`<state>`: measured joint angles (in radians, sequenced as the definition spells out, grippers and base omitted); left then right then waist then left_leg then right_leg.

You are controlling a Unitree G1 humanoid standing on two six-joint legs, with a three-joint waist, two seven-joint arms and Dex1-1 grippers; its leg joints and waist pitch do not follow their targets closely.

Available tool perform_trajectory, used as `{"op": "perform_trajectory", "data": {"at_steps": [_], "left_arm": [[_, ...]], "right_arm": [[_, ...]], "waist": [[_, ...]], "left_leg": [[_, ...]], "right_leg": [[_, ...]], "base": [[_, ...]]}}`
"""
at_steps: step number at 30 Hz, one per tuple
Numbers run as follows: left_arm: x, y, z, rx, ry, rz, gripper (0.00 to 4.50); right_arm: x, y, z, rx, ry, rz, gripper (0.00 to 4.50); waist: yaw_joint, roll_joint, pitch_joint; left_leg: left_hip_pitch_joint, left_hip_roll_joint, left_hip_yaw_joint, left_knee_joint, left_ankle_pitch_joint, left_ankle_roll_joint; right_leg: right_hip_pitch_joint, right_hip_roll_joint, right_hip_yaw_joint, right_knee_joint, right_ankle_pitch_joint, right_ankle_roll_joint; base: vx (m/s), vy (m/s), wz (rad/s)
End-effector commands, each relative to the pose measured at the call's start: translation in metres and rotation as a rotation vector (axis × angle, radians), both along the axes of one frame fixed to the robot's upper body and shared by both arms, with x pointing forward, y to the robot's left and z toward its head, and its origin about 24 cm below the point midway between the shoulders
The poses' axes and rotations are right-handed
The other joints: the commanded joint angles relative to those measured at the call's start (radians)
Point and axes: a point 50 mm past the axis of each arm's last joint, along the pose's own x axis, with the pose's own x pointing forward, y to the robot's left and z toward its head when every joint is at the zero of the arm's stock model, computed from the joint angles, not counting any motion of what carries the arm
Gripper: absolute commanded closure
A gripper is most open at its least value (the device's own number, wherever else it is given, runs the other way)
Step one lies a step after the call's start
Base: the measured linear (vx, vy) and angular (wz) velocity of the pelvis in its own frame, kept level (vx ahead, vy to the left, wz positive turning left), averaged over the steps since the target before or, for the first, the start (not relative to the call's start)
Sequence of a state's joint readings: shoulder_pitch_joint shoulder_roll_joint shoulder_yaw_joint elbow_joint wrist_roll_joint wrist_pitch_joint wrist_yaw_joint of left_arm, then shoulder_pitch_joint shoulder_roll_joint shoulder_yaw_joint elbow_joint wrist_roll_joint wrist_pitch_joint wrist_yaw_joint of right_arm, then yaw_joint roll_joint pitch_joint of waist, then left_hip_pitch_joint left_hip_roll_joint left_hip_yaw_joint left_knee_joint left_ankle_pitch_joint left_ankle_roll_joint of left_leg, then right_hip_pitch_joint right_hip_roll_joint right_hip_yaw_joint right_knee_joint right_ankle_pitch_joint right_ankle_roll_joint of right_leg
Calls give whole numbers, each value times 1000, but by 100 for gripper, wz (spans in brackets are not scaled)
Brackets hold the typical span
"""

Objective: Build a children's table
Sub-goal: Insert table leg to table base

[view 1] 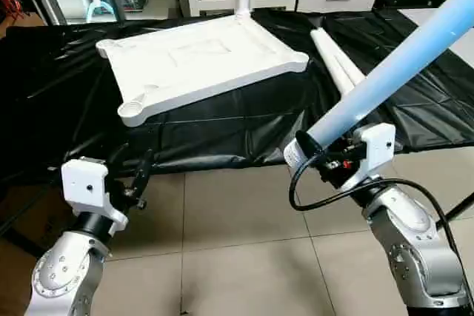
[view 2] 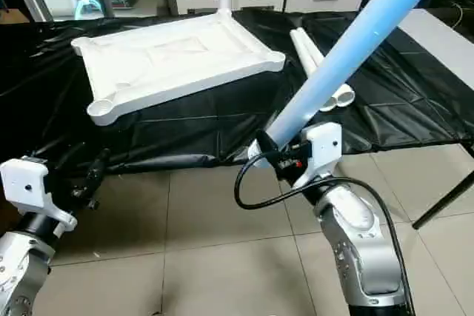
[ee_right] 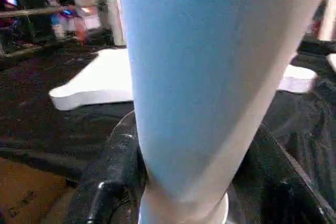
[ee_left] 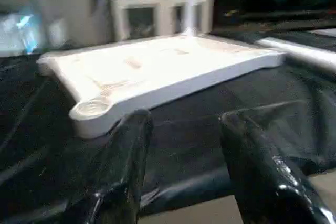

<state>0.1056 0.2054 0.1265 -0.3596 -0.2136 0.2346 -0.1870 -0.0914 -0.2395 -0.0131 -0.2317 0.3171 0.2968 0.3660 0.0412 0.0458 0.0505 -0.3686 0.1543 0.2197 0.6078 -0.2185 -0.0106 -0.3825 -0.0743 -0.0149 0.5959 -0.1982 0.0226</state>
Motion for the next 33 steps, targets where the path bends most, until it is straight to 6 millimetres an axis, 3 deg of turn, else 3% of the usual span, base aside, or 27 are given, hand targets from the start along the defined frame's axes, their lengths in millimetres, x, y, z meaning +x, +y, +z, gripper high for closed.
{"op": "perform_trajectory", "data": {"at_steps": [1,2,3,4,5,6,8,9,10,11,15,18,19,20,21,23,24,25,26,28,29,30,31,32,33], "left_arm": [[21,-13,-3,46,44,49,211],[25,-18,-17,78,82,78,211],[24,-17,-21,91,95,88,211],[23,-17,-24,100,103,93,211],[23,-18,-23,109,96,99,211],[23,-21,-18,100,84,82,211],[25,-26,-12,82,68,50,211],[26,-27,-9,74,51,45,211],[27,-27,-9,63,55,59,211],[29,-27,-10,53,65,78,211],[32,-30,-14,57,57,71,211],[31,-37,-2,31,-9,15,211],[32,-38,1,33,-21,9,211],[33,-39,2,40,-25,5,211],[35,-41,4,46,-27,3,211],[38,-43,5,53,-27,2,211],[38,-43,5,53,-27,2,211],[38,-44,5,52,-28,2,211],[37,-44,4,52,-28,0,211],[37,-43,3,56,-25,1,211],[36,-42,3,57,-23,4,211],[35,-41,3,57,-23,9,211],[35,-41,3,57,-23,9,211],[35,-41,3,56,-22,9,211],[35,-41,3,58,-22,9,211]], "right_arm": [[-1,2,-8,-73,19,-53,266],[0,-2,-15,-77,21,-82,266],[1,-7,-17,-80,25,-103,266],[1,-10,-19,-84,27,-116,266],[1,-12,-19,-92,26,-121,266],[2,-12,-17,-83,15,-125,266],[2,-12,-13,-60,2,-126,266],[2,-10,-10,-48,-8,-118,266],[1,-8,-8,-45,-14,-107,266],[1,-7,-7,-54,-22,-98,266],[0,-10,-10,-76,-23,-122,266],[-1,-17,-11,-45,-16,-172,266],[-1,-17,-10,-34,-14,-179,266],[-1,-17,-8,-26,-16,-182,266],[0,-16,-7,-22,-19,-180,266],[1,-14,-5,-26,-28,-173,266],[1,-14,-5,-27,-28,-172,266],[2,-14,-4,-27,-30,-170,266],[2,-13,-4,-26,-31,-169,266],[4,-13,-3,-28,-33,-167,266],[4,-14,-3,-30,-34,-166,266],[5,-14,-3,-35,-34,-166,266],[5,-14,-3,-35,-34,-166,266],[5,-14,-3,-36,-33,-166,266],[5,-14,-3,-38,-32,-166,266]], "waist": [[-7,-14,-57],[-3,16,-51],[-12,7,-51],[-19,-7,-56],[-19,-7,-56],[-32,-12,-64],[-35,-4,-68],[-36,-5,-66],[-34,1,-64],[-35,-3,-63],[-38,2,-61],[-40,3,-60],[-41,3,-60],[-45,5,-55],[-48,5,-50],[-63,8,-41],[-75,7,-30],[-83,5,-27],[-95,2,-27],[-111,10,-38],[-115,4,-43],[-123,3,-52],[-127,4,-54],[-132,0,-60],[-132,4,-66]], "left_leg": [[33,72,-43,-81,-207,-35],[39,69,-40,-81,-227,-39],[26,68,-42,-85,-236,-38],[10,70,-54,-88,-218,-37],[10,70,-54,-88,-218,-37],[5,68,-55,-82,-180,-17],[9,68,-53,-74,-140,16],[9,69,-52,-74,-137,27],[9,69,-52,-73,-142,41],[9,70,-51,-73,-148,49],[10,71,-51,-75,-176,44],[15,73,-52,-79,-210,26],[19,73,-52,-81,-246,19],[32,73,-54,-89,-362,-5],[41,72,-55,-92,-425,-18],[78,65,-57,-96,-588,-34],[98,59,-56,-91,-657,-34],[101,55,-57,-90,-671,-32],[87,50,-61,-90,-646,-26],[69,48,-63,-94,-571,-5],[62,47,-63,-94,-539,4],[47,45,-61,-93,-466,25],[40,45,-60,-92,-432,39],[34,43,-57,-88,-371,67],[36,41,-53,-81,-313,96]], "right_leg": [[11,-49,35,-61,-96,-183],[0,-52,39,-71,-144,-178],[9,-52,36,-76,-162,-170],[27,-57,33,-66,-150,-154],[27,-57,33,-66,-150,-154],[31,-58,31,-60,-96,-164],[28,-59,31,-57,-28,-195],[26,-58,30,-59,-21,-203],[27,-59,29,-59,-25,-214],[26,-58,29,-60,-33,-222],[25,-56,28,-67,-89,-221],[23,-55,28,-69,-120,-211],[24,-54,27,-70,-152,-207],[26,-53,22,-77,-270,-190],[23,-50,19,-84,-340,-177],[15,-32,2,-104,-501,-149],[9,-26,-11,-117,-586,-140],[13,-26,-16,-122,-614,-133],[37,-33,-18,-126,-630,-115],[63,-47,-13,-123,-597,-125],[73,-48,-11,-121,-567,-138],[90,-49,-7,-115,-490,-170],[96,-48,-5,-111,-452,-186],[105,-46,-6,-106,-387,-219],[108,-47,-7,-101,-322,-251]], "base": [[0,0,0],[0,0,0],[0,0,0],[0,0,0],[0,0,0],[0,0,0],[0,0,0],[0,0,0],[0,0,0],[0,0,0],[0,0,0],[0,0,0],[0,0,0],[0,0,0],[0,0,0],[0,0,0],[0,0,0],[0,0,0],[0,0,0],[60,10,-11],[77,-5,-4],[70,-6,-4],[70,-6,-4],[61,-4,0],[74,-5,5]]}}
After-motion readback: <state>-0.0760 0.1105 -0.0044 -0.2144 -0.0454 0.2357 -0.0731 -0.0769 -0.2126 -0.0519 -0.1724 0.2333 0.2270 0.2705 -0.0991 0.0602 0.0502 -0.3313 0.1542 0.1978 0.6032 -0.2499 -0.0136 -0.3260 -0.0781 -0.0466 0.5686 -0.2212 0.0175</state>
